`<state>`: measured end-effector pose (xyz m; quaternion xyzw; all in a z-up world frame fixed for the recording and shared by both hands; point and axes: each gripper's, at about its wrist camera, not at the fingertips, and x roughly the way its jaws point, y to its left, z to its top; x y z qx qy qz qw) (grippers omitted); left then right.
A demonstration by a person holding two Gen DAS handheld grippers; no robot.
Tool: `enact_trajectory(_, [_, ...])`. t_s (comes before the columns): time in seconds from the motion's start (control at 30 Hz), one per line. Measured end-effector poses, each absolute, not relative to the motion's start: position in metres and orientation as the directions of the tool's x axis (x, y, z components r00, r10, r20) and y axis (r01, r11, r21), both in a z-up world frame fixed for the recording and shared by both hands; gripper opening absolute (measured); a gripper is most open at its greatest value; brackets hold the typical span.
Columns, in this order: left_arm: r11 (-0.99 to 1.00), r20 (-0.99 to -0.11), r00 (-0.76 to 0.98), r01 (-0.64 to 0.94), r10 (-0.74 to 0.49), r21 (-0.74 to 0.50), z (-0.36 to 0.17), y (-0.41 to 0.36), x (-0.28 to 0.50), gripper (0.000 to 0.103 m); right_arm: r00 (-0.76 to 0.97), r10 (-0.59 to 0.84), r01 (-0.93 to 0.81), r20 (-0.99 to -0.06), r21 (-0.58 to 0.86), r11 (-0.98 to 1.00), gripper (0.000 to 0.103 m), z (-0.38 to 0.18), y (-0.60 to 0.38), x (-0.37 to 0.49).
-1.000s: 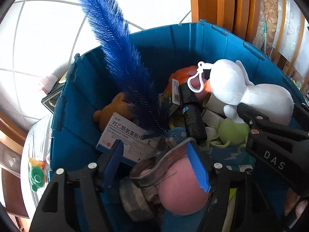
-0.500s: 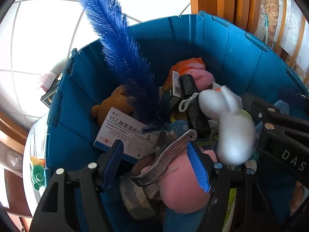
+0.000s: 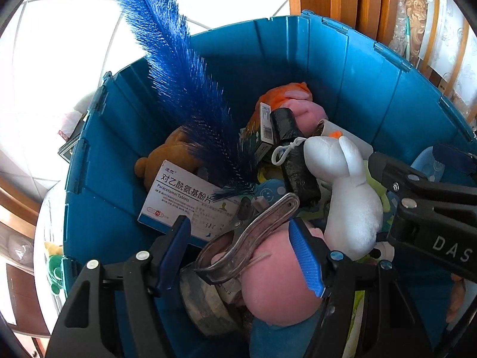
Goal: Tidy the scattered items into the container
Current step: 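Withdraw both tools from the container back over the bed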
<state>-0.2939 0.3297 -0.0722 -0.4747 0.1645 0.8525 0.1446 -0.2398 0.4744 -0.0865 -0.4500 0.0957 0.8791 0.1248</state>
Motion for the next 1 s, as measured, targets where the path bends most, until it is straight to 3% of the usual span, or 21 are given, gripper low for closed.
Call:
enact_trajectory(0.17, [-0.926,-0.842,-0.525,-0.366,0.119,0.097,-0.057,0.314,-0.282,0.067,-0.593,0.119,-0.297,-0.796,0.078,-0.952,0.103,-0.078,0.473,-0.231])
enact_trajectory(0.4, [-0.918,-0.745,-0.628,-0.394,0.226,0.054,-0.006,0.286,-0.214,0.069,-0.688,0.147,-0.273,-0.71,0.066,-0.96,0.103,-0.037,0.46,-0.181])
enact_trajectory(0.43, [-0.916,-0.724,-0.648,-0.397,0.235,0.059,0.0,0.28,-0.201,0.07,-0.704,0.146,-0.269,-0.695,0.071,-0.96,0.103,-0.031,0.457,-0.171])
enact_trajectory(0.5, [-0.916,-0.695,-0.675,-0.396,0.248,0.058,0.007,0.268,-0.183,0.088,-0.729,0.141,-0.26,-0.67,0.08,-0.962,0.103,-0.022,0.449,-0.149])
enact_trajectory(0.53, [-0.916,-0.679,-0.688,-0.396,0.257,0.055,0.01,0.261,-0.172,0.09,-0.735,0.147,-0.263,-0.662,0.079,-0.962,0.103,-0.02,0.445,-0.138])
enact_trajectory(1.0, [-0.849,-0.605,-0.681,-0.528,0.413,0.015,0.014,0.147,-0.075,0.09,-0.721,0.304,-0.429,-0.622,0.055,-0.902,0.103,-0.01,0.334,0.001])
